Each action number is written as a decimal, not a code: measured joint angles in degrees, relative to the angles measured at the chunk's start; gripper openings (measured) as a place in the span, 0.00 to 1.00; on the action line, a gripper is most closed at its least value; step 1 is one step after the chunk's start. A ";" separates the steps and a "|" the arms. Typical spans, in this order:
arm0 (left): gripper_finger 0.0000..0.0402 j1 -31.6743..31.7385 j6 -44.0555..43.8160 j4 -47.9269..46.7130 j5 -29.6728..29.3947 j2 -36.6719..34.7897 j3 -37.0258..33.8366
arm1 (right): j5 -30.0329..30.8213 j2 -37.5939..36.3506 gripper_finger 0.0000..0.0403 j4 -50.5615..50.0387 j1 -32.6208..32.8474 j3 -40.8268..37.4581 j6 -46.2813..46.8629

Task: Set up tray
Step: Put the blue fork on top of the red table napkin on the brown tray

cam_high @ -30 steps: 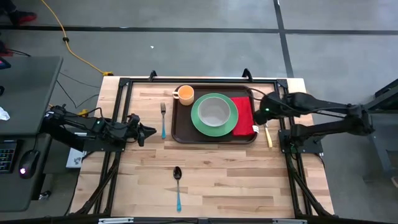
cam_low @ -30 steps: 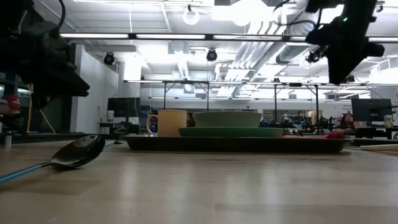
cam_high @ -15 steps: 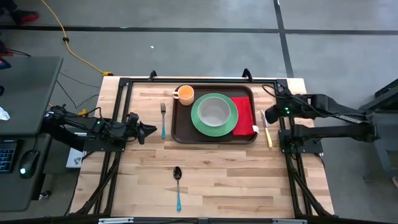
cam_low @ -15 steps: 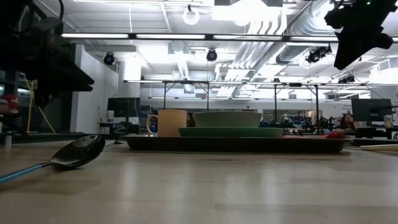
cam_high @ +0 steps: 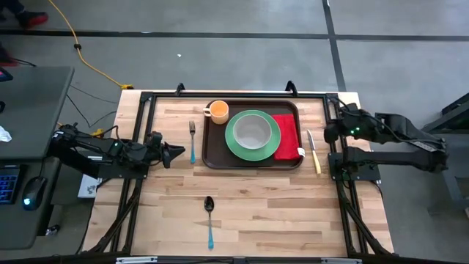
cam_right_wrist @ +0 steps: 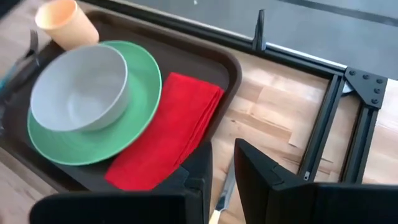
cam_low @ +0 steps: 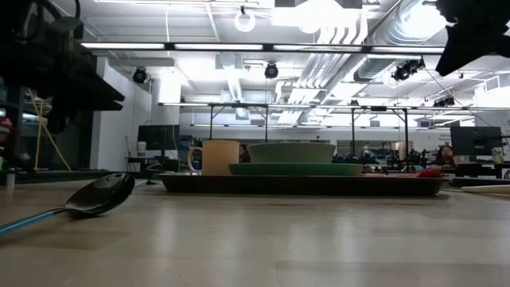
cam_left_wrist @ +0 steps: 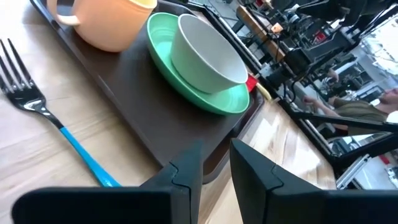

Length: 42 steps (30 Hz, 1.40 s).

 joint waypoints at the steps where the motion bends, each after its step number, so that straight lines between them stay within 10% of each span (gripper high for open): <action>1: 0.28 0.00 0.00 0.38 -0.07 0.00 0.00 | 0.11 -0.56 0.11 0.01 0.00 0.00 0.04; 42: 0.28 0.00 -0.44 1.85 -0.46 0.09 0.13 | 2.22 -9.05 0.08 11.16 -0.02 -4.96 16.57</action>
